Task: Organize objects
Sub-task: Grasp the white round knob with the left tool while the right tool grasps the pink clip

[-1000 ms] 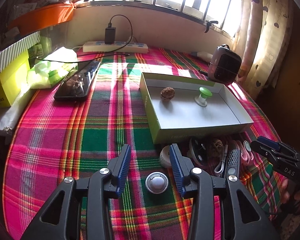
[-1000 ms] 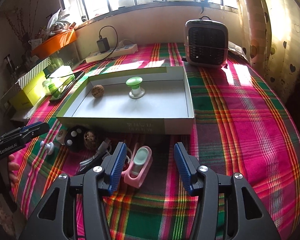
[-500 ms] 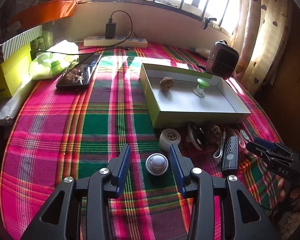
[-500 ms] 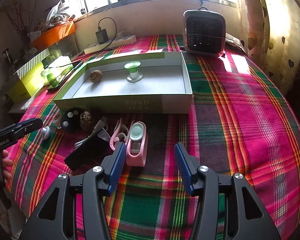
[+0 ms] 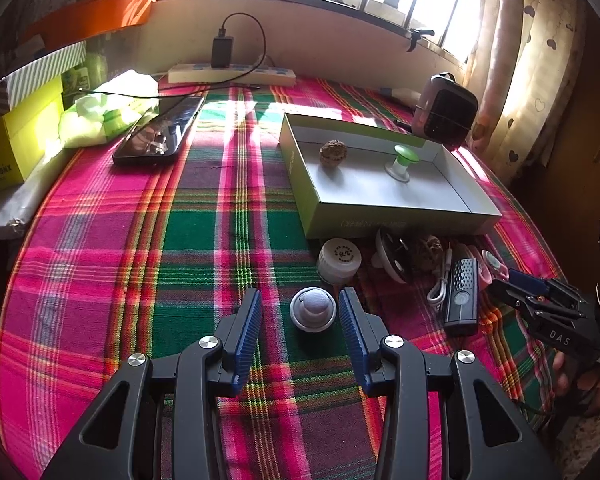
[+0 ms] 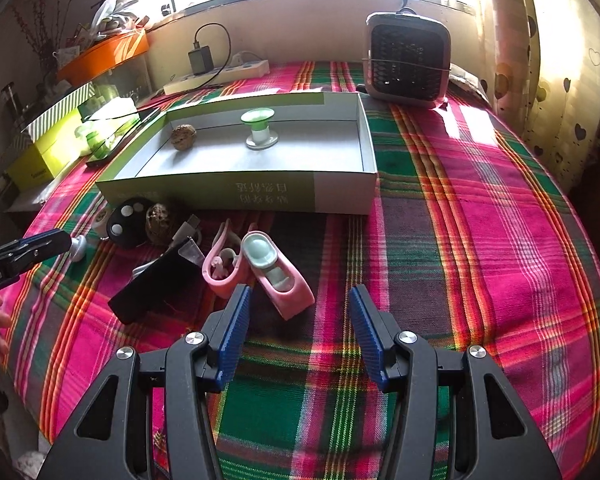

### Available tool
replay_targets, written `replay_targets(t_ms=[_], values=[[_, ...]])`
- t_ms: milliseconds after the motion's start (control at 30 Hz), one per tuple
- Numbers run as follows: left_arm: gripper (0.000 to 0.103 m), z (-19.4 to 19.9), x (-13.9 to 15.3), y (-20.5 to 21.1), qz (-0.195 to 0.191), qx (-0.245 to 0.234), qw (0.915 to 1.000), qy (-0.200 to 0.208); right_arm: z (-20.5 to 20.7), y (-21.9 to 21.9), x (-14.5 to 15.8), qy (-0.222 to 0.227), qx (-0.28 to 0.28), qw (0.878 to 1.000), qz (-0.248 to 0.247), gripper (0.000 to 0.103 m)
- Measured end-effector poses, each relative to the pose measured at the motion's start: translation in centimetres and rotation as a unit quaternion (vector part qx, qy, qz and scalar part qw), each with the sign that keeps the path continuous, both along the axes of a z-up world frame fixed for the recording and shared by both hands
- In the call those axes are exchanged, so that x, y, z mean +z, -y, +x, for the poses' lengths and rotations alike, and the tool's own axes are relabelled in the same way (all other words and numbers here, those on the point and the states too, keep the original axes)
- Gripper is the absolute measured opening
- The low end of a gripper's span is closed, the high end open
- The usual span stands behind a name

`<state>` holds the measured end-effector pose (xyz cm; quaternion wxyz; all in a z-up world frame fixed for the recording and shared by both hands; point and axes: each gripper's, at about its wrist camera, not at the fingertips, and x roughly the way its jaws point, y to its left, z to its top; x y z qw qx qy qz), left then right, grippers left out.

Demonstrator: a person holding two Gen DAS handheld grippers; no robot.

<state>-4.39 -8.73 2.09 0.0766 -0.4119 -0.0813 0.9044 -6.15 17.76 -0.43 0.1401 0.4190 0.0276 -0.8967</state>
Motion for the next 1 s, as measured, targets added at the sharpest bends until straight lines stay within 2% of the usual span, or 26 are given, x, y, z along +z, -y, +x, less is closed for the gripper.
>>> replay_targets(t_ms=[300,867,1000], values=[[0.039,0.0,-0.5,-0.5,-0.003,-0.004,0.9999,0.009,-0.6,0.8,-0.2,-0.01,0.018,0.999,0.035,0.052],[0.039,-0.9,-1.0,-1.2,-0.021,0.002,0.9997,0.009,-0.5,0.7,-0.2,-0.011,0.013,0.999,0.03,0.051],[0.038,-0.9,-1.0,-1.2,-0.021,0.002,0.9997,0.008,-0.5,0.5,-0.2,-0.012,0.006,0.999,0.029,0.046]])
